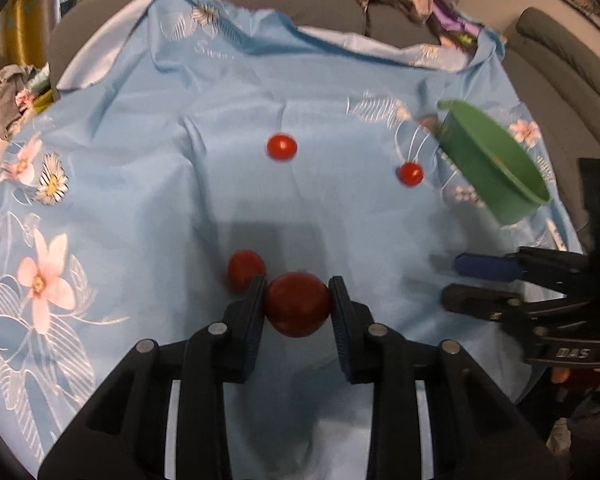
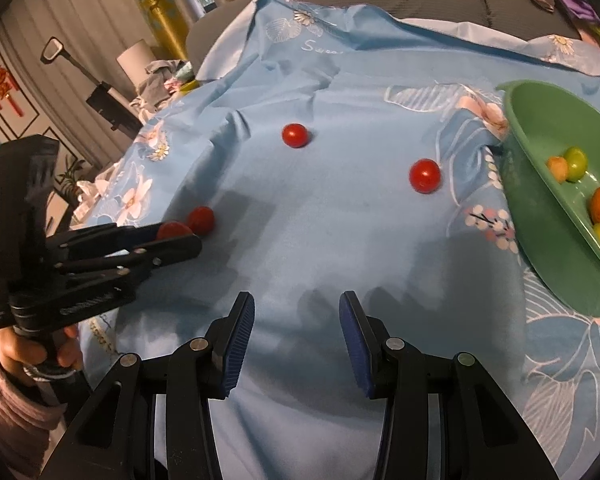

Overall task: Organize fruits
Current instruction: 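Grasp a cherry tomato with the left tool while the right tool grasps another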

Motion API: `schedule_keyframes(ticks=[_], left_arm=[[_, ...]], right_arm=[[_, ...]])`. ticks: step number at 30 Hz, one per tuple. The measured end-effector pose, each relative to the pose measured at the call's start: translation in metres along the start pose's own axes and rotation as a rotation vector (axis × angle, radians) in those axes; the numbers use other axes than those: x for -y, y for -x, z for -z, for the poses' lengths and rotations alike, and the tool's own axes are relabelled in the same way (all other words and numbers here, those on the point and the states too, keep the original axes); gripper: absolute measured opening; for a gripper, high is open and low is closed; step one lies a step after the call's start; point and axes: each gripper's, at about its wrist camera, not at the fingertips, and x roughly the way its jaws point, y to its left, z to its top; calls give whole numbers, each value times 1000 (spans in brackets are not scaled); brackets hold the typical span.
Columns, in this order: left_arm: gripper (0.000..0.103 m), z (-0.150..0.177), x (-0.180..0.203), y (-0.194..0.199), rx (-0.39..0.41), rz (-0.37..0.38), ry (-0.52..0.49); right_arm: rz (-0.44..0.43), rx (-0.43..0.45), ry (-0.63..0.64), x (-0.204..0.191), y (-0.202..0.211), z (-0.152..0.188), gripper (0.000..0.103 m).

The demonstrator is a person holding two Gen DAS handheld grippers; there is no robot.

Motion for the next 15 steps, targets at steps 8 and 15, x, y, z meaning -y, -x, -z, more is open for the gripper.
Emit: schedule_keyframes(ticks=[8,15], left_arm=[[31,4,-21,34,64,-2,43],[31,10,-37,47,89,-16,65]], right_arm=[[-111,-11,80,-27,-24,-23,45],[-126,-83,200,-58,-62,-47,45]])
